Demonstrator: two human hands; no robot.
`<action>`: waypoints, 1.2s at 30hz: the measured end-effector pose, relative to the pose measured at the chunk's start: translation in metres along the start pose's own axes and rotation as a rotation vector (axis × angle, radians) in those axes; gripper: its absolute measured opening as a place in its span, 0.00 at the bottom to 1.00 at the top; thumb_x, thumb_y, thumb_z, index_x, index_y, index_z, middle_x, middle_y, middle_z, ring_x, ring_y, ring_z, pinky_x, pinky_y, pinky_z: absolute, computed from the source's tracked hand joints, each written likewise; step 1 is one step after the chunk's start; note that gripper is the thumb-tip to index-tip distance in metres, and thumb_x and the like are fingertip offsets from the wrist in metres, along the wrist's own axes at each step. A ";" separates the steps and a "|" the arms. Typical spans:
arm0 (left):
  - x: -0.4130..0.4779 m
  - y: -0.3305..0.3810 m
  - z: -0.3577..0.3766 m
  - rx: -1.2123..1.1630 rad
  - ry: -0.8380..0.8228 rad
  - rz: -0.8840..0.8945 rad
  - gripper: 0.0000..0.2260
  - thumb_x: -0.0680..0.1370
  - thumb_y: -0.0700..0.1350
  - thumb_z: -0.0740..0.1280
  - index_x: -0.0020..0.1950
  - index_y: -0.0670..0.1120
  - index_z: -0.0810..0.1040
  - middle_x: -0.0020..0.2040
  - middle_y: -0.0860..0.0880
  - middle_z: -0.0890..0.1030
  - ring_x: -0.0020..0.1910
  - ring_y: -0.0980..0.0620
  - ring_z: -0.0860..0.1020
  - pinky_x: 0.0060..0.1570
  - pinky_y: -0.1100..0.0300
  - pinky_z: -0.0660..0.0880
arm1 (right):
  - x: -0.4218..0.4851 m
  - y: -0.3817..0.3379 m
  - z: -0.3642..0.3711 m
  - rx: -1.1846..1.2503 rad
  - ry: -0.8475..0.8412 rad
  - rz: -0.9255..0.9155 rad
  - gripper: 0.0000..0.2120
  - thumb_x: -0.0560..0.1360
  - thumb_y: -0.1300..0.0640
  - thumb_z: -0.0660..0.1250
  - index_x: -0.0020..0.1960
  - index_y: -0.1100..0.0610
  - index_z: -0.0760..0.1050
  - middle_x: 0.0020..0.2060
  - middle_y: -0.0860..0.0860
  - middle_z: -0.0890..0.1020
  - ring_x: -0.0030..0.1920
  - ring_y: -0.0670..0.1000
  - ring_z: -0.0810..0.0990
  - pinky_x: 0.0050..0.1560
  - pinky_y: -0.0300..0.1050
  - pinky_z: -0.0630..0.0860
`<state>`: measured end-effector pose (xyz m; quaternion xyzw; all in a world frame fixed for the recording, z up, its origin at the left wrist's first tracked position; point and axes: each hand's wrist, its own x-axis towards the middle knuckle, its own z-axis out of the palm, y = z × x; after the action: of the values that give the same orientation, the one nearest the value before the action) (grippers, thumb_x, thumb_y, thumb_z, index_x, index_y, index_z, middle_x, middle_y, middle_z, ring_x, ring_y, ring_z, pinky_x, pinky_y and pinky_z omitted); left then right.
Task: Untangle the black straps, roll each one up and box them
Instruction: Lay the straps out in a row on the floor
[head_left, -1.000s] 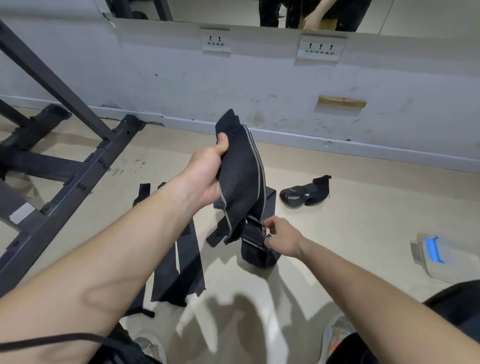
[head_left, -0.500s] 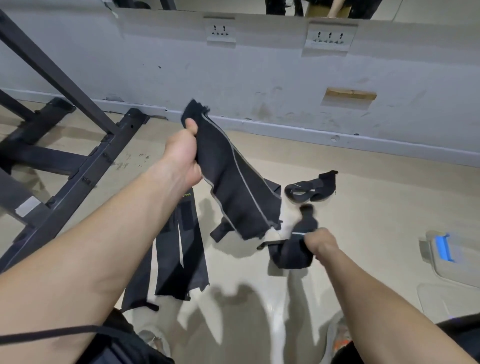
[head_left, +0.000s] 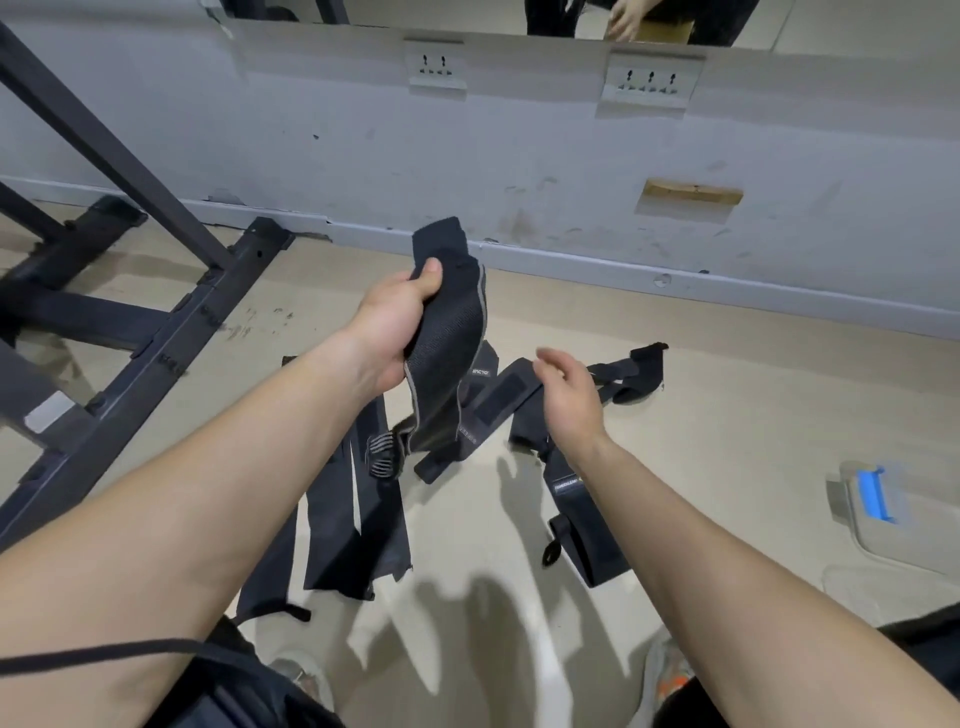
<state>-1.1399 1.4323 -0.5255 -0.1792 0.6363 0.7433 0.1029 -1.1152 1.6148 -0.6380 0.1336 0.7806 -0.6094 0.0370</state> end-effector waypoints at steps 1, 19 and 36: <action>-0.002 -0.003 -0.002 0.017 -0.016 0.009 0.11 0.85 0.50 0.63 0.54 0.46 0.81 0.41 0.49 0.86 0.37 0.52 0.85 0.36 0.61 0.81 | -0.005 -0.021 0.007 0.097 -0.039 -0.029 0.16 0.84 0.51 0.59 0.61 0.58 0.81 0.56 0.45 0.81 0.59 0.45 0.77 0.63 0.39 0.68; 0.012 -0.123 -0.064 0.019 0.090 -0.042 0.28 0.70 0.64 0.75 0.57 0.43 0.79 0.53 0.46 0.87 0.54 0.49 0.85 0.49 0.58 0.77 | 0.021 -0.008 0.098 0.194 -0.412 0.055 0.07 0.81 0.56 0.67 0.53 0.58 0.81 0.46 0.52 0.88 0.48 0.52 0.87 0.51 0.49 0.82; 0.079 -0.324 -0.126 0.041 -0.096 -0.575 0.23 0.73 0.55 0.77 0.66 0.51 0.80 0.58 0.51 0.86 0.59 0.50 0.84 0.66 0.50 0.76 | 0.204 0.055 0.237 0.278 -0.252 0.241 0.07 0.82 0.56 0.65 0.54 0.57 0.80 0.50 0.57 0.87 0.50 0.58 0.87 0.52 0.59 0.84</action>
<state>-1.0712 1.3574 -0.8676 -0.3147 0.5689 0.6781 0.3428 -1.3225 1.4327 -0.7951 0.1526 0.6568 -0.7142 0.1880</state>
